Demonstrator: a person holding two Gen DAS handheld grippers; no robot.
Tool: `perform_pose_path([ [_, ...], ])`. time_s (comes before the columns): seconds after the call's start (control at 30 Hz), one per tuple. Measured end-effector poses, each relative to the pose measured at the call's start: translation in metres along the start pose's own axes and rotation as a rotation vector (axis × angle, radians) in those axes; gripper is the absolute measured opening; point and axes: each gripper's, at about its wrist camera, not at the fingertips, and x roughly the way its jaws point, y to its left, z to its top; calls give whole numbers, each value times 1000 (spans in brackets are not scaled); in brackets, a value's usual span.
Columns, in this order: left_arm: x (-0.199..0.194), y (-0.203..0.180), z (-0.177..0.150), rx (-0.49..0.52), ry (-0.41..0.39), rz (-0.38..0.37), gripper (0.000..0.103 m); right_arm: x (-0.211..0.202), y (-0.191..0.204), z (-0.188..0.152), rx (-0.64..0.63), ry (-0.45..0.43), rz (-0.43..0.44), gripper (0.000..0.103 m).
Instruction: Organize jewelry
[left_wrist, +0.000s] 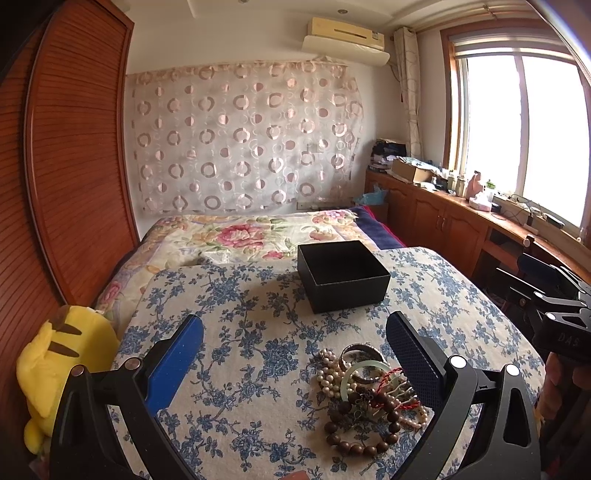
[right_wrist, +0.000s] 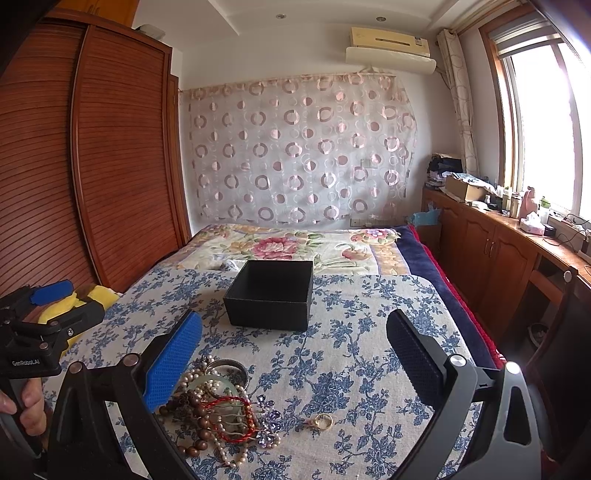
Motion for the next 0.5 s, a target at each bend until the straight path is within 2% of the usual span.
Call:
perform_pose_path([
  [0.5, 10, 2, -10, 4, 27, -17, 96, 1, 1, -1, 0, 4, 3, 101],
])
